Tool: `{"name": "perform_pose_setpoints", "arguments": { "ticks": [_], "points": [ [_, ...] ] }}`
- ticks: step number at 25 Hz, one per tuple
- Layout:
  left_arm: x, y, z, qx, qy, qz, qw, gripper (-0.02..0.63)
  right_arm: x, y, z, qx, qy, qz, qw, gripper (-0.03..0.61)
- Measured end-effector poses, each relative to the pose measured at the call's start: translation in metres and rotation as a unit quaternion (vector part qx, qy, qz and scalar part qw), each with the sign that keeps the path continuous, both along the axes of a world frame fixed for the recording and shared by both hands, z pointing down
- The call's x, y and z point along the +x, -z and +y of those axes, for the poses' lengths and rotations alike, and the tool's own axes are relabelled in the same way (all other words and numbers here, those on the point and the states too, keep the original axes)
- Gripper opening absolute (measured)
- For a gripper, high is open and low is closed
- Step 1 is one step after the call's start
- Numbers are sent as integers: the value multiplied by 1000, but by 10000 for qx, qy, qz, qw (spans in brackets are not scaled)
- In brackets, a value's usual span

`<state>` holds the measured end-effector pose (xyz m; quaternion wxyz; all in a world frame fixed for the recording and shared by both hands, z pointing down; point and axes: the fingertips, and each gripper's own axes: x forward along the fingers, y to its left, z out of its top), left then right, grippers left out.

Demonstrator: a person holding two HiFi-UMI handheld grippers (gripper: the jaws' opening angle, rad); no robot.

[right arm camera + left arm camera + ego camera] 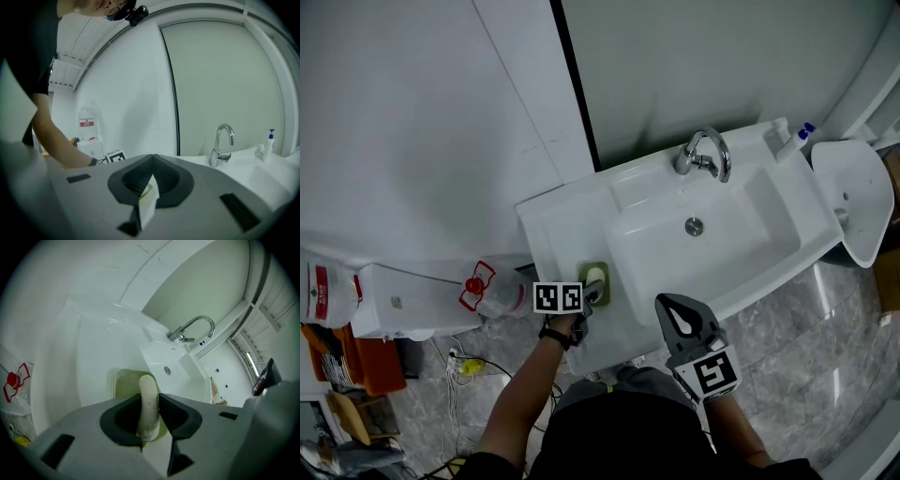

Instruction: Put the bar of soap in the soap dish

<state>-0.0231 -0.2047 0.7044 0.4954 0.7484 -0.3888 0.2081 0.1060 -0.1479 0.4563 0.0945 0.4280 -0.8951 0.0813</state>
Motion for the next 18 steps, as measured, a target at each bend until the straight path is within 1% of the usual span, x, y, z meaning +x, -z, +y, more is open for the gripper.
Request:
{"name": "perform_pose_setpoints", "arguments": {
  "ticks": [7, 11, 18],
  "points": [
    [-2, 1, 0, 108, -212, -112, 9997, 130, -1, 0, 0, 13, 14, -38, 10000, 12],
    [-1, 1, 1, 125, -338, -112, 9993, 120, 1, 1, 0, 44, -18, -63, 10000, 12],
    [-3, 2, 1, 183, -432, -328, 9984, 130, 8, 5, 2, 71, -111, -87, 9999, 11]
  ]
}}
